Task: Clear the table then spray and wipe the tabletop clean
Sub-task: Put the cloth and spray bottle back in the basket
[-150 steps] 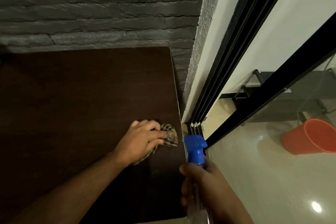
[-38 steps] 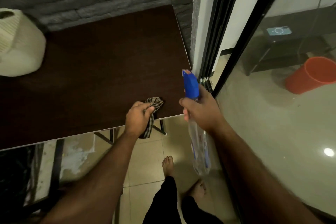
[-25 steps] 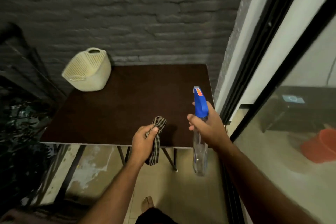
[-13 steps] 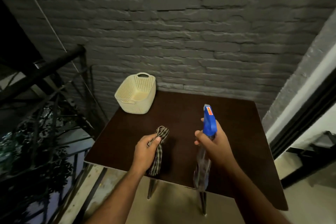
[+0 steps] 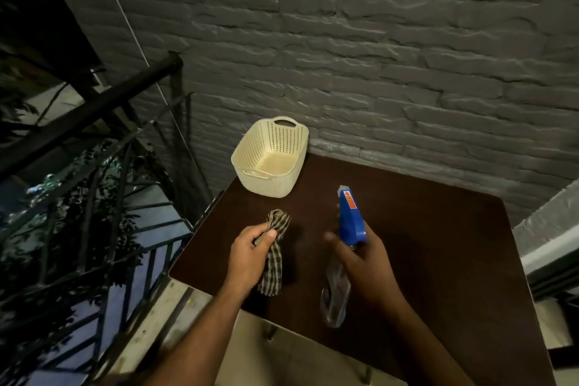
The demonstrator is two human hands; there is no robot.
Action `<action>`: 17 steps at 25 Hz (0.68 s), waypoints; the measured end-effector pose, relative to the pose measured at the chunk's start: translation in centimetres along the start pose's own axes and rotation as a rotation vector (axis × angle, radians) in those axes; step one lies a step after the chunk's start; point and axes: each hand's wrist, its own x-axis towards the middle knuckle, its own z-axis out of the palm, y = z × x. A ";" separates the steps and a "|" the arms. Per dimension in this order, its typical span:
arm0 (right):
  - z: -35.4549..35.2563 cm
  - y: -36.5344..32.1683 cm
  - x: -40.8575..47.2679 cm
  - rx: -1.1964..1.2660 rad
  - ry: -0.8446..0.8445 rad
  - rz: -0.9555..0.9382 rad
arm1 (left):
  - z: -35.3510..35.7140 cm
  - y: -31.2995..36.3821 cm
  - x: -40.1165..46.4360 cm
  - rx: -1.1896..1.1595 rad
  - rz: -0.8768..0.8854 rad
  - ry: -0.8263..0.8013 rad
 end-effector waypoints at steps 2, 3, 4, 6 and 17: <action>0.3 -0.3 1.9 -0.034 -0.008 -0.003 | -0.9 0.1 1.0 0.016 0.017 0.021; 0.5 -0.8 2.8 -0.043 -0.020 -0.016 | -1.4 0.2 1.7 0.027 0.029 0.028; 0.7 -1.5 3.8 -0.046 -0.031 -0.030 | -1.8 0.5 2.4 0.047 0.043 0.032; 0.8 -2.9 5.6 -0.050 -0.036 -0.071 | -2.4 1.3 4.0 0.091 0.076 0.027; 4.2 -10.5 21.0 -0.125 0.058 -0.149 | -5.6 7.9 23.2 0.424 0.447 -0.226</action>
